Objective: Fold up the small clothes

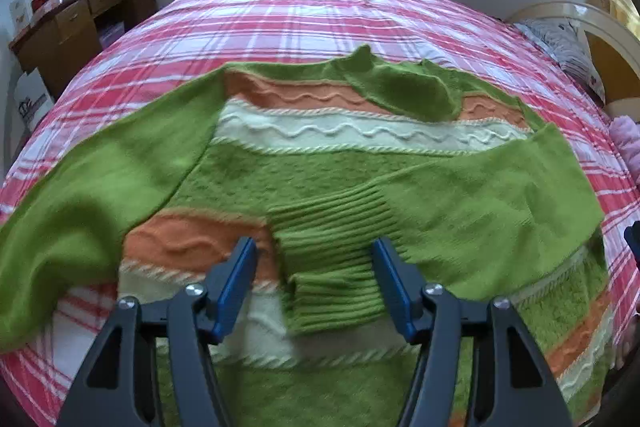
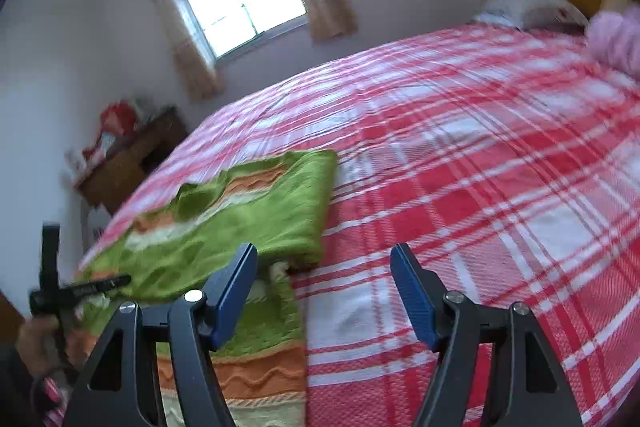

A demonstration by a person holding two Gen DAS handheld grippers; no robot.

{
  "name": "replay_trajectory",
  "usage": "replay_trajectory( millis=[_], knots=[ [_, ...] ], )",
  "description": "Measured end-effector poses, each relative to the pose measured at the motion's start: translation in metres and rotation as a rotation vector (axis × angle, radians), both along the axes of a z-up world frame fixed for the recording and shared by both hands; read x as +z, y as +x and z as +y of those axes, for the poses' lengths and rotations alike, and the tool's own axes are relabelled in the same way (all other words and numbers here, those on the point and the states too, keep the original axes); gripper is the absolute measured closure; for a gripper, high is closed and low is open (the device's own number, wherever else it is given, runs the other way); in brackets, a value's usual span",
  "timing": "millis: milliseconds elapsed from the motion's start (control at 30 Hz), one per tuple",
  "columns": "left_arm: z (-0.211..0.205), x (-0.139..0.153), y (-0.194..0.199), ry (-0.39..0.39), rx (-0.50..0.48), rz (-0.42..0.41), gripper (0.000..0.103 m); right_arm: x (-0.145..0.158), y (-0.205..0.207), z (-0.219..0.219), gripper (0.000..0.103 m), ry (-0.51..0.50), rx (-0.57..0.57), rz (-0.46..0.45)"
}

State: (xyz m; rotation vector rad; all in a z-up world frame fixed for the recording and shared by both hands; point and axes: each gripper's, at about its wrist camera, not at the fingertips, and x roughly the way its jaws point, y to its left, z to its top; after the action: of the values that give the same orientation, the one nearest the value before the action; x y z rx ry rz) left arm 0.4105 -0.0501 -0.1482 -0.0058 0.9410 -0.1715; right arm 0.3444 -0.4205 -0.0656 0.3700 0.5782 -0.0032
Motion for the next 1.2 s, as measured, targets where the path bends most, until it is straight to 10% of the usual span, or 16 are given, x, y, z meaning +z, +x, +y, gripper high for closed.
replay_trajectory(
  millis=[67,400,733,800,867,900,1200],
  knots=[
    [-0.007,0.004,-0.002,-0.018,-0.045,-0.031,0.094,-0.002,0.0,-0.002,0.033,0.017,0.002,-0.003],
    [0.01,0.047,-0.014,-0.003,0.006,-0.194,0.095,-0.008,-0.002,-0.006,0.033,0.04,0.005,-0.005],
    [0.02,0.001,-0.006,0.041,0.061,-0.089,0.093,-0.015,0.016,0.005,0.033,-0.014,0.037,0.093],
    [0.023,0.006,-0.01,0.024,0.073,-0.102,0.081,-0.013,0.024,0.021,0.033,-0.1,0.074,0.142],
    [0.023,0.003,-0.01,0.037,0.089,-0.089,0.035,-0.013,0.037,0.046,0.033,-0.238,0.134,0.187],
    [0.023,0.002,-0.011,0.037,0.091,-0.081,0.03,-0.013,0.043,0.053,0.033,-0.284,0.144,0.197],
    [0.029,-0.003,-0.013,-0.012,0.088,-0.068,0.016,-0.029,0.088,0.009,0.033,-0.217,-0.041,0.308]
  ],
)
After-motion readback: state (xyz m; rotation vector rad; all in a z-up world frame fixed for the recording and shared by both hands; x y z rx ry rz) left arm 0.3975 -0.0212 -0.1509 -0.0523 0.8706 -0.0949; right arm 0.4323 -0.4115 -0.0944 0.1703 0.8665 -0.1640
